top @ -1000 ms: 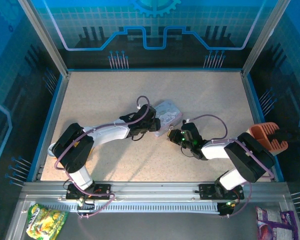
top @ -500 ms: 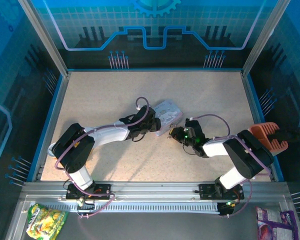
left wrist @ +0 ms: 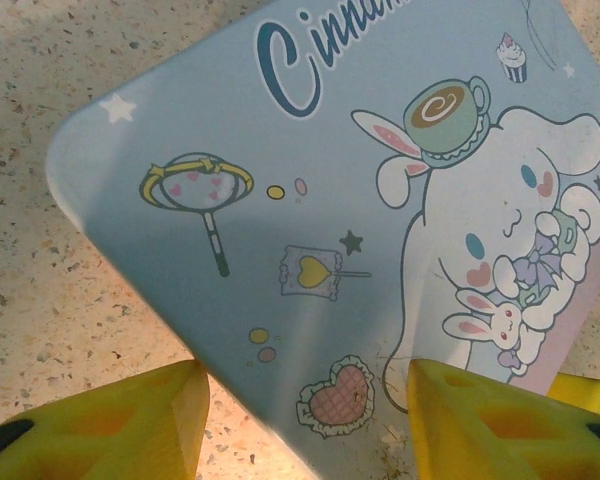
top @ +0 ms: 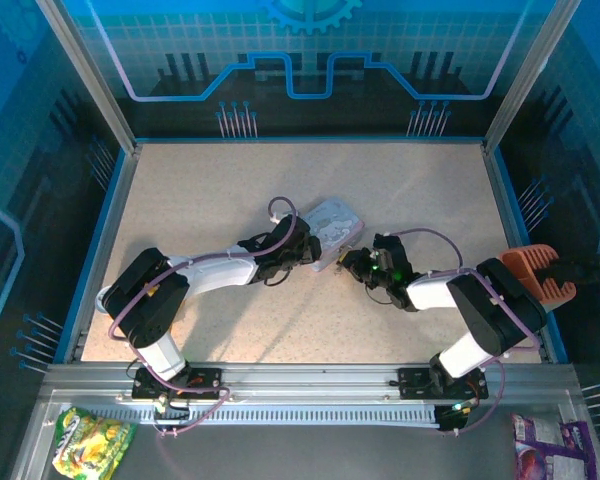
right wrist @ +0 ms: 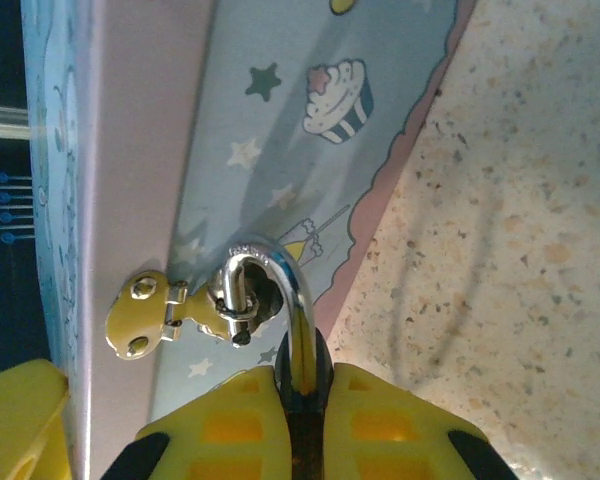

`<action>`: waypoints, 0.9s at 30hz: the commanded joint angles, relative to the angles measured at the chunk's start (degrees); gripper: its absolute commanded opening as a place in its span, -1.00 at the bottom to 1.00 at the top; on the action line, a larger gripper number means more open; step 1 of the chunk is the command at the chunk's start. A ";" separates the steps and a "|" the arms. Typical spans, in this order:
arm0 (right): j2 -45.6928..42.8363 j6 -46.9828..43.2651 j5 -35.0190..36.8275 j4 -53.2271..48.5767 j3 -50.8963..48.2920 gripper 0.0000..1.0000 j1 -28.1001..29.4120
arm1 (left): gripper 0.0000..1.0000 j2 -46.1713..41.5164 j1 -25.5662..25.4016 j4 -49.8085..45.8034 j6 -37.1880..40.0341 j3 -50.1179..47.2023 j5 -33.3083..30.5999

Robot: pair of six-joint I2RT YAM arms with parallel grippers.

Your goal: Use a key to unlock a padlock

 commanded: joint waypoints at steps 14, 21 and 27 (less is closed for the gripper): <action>2.26 5.83 -0.71 3.31 2.05 -1.00 -4.59 | 0.07 0.35 -0.85 -9.86 -1.25 -2.74 -3.26; 1.60 3.69 -2.59 0.72 1.38 -0.99 -3.07 | 0.08 1.09 -0.88 -10.26 -0.92 -1.64 -3.58; 13.43 10.97 -6.17 17.31 -3.44 -0.98 -4.30 | 0.08 1.22 -0.86 -9.87 -1.27 -1.63 -3.42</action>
